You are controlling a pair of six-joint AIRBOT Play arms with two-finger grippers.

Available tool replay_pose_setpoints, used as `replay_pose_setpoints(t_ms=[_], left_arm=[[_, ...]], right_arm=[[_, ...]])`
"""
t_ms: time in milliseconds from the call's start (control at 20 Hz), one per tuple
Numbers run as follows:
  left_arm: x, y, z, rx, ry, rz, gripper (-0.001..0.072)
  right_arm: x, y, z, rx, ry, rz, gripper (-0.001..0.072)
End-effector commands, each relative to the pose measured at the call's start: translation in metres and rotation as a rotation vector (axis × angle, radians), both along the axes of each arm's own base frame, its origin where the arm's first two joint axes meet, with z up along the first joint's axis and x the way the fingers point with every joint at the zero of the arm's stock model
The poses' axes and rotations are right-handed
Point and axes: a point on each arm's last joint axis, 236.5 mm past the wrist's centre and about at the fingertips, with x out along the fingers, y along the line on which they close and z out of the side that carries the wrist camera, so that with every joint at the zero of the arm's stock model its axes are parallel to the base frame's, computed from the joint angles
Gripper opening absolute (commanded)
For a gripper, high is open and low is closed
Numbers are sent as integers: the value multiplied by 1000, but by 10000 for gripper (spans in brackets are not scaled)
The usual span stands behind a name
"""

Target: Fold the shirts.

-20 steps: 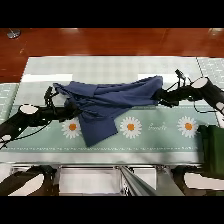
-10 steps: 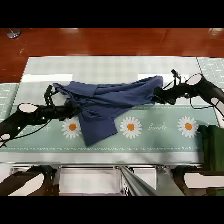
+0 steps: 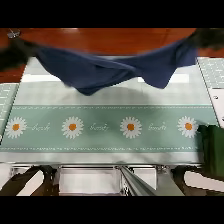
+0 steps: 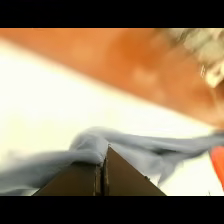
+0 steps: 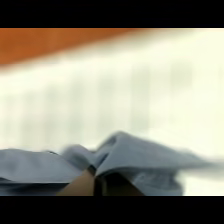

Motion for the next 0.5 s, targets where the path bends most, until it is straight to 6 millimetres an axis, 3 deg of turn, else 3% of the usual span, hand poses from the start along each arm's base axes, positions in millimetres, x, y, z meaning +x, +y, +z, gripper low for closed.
replay_pose_setpoints(t_ms=[0,100,250,350,450], left_arm=[[-36,20,140,79,-314,75,23],[-70,33,199,131,-456,141,23],[-128,56,257,267,-614,303,23],[-164,70,273,387,-663,437,23],[-195,77,274,540,-659,562,23]], right_arm=[[-51,-14,127,-80,-261,-34,33],[-95,-17,163,-132,-333,-54,33],[-163,-11,201,-229,-420,-80,33],[-203,3,218,-266,-473,-76,33],[-238,10,227,-306,-507,-94,33]])
